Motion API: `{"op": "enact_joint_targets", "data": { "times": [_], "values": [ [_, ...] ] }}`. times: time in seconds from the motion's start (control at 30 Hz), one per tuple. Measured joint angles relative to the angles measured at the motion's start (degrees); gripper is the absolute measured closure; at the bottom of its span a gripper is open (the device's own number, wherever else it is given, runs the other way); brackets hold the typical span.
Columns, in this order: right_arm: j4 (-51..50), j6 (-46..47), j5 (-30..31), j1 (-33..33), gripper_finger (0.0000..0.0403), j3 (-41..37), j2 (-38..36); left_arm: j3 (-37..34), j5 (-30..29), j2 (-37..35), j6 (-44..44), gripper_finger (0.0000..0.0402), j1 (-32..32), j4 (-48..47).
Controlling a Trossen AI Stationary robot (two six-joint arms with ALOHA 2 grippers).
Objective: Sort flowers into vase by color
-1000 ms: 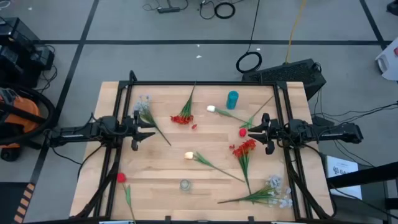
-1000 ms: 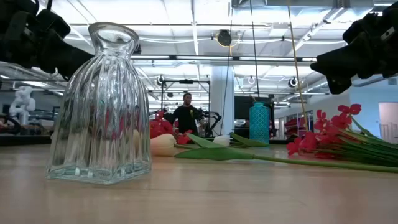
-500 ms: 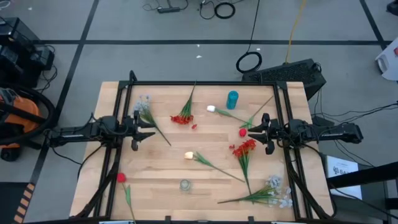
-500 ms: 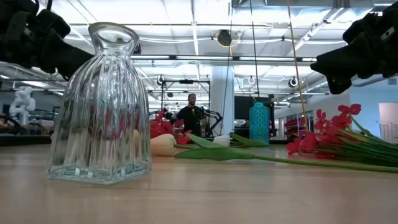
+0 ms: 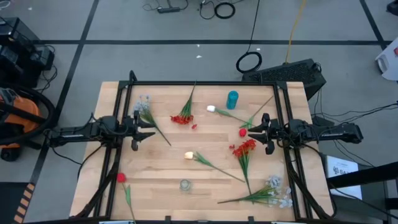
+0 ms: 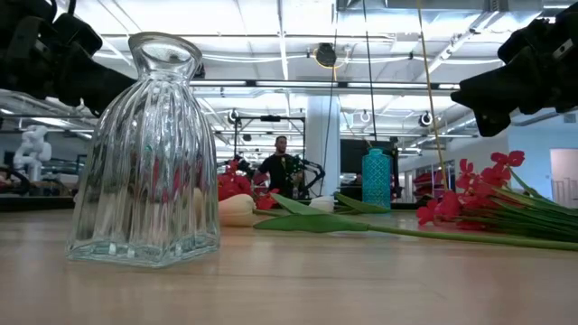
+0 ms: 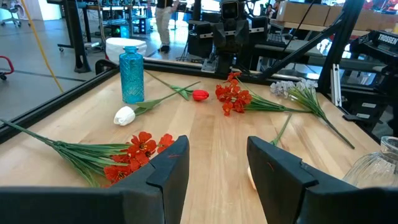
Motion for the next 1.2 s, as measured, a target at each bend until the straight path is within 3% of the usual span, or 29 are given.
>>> {"op": "enact_joint_targets", "data": {
  "times": [0.5,0.83,1.07,1.2],
  "values": [
    [0.1,0.0,0.2,0.0,0.0293,0.0,0.0,0.0,0.0,0.0,0.0,0.0233,0.0,0.0],
    [7.2,-0.2,16.5,0.0,0.0293,0.0,0.0,0.0,0.0,0.0,0.0,0.0233,0.0,0.0],
    [15.6,-0.6,18.3,0.0,0.0293,0.1,1.2,0.0,0.0,0.0,0.0,0.0233,0.0,0.0],
    [16.5,-4.9,19.6,0.0,0.0293,4.9,5.0,0.0,0.0,0.0,0.0,0.0233,0.0,0.0]
  ]
}}
